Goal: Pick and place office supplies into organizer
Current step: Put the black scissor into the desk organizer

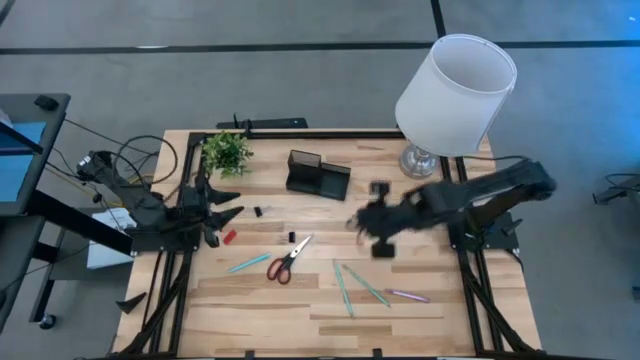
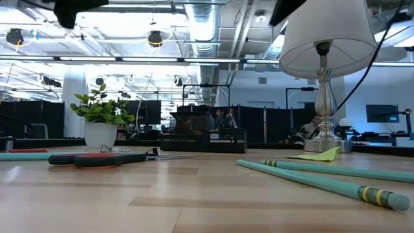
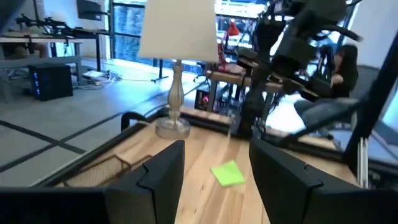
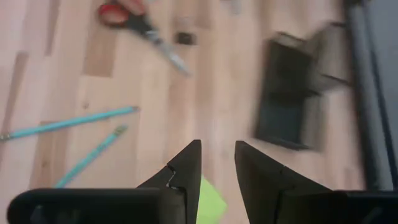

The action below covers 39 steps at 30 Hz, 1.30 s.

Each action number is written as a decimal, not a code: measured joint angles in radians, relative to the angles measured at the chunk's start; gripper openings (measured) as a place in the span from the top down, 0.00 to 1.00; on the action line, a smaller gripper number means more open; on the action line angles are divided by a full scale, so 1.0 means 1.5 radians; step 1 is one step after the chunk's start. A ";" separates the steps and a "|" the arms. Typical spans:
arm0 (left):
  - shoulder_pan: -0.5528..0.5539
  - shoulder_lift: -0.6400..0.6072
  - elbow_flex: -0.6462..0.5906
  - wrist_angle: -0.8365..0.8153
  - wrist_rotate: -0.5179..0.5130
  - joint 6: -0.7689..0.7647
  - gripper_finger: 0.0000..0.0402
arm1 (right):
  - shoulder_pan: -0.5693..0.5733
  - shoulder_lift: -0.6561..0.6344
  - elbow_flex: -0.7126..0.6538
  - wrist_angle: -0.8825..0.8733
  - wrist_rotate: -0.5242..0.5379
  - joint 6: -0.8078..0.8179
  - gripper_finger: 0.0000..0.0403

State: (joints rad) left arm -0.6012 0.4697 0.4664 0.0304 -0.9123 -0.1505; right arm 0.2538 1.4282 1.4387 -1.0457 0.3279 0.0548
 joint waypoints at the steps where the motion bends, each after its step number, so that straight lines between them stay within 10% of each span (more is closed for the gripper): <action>1: 0.005 0.002 0.011 -0.008 0.009 0.005 0.56 | -0.012 -0.031 -0.001 0.001 0.006 0.000 0.77; 6: 0.029 0.030 0.013 -0.073 0.012 -0.056 0.56 | -0.060 -0.205 -0.080 0.143 0.006 -0.014 0.77; 11: 0.052 0.110 -0.008 -0.125 0.047 -0.203 0.56 | -0.043 -0.351 -0.380 0.509 -0.040 -0.036 0.77; 19: 0.053 0.270 -0.008 -0.095 0.233 -0.325 0.56 | 0.023 -0.321 -0.765 1.198 -0.045 -0.042 0.77; 39: 0.041 0.614 -0.003 -0.026 0.366 -0.580 0.56 | 0.065 -0.008 -0.763 1.368 -0.041 -0.002 0.77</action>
State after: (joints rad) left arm -0.5396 1.3905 0.4618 -0.0092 -0.3634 -1.0202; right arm 0.3515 1.4155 0.2935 1.0058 0.2661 0.0525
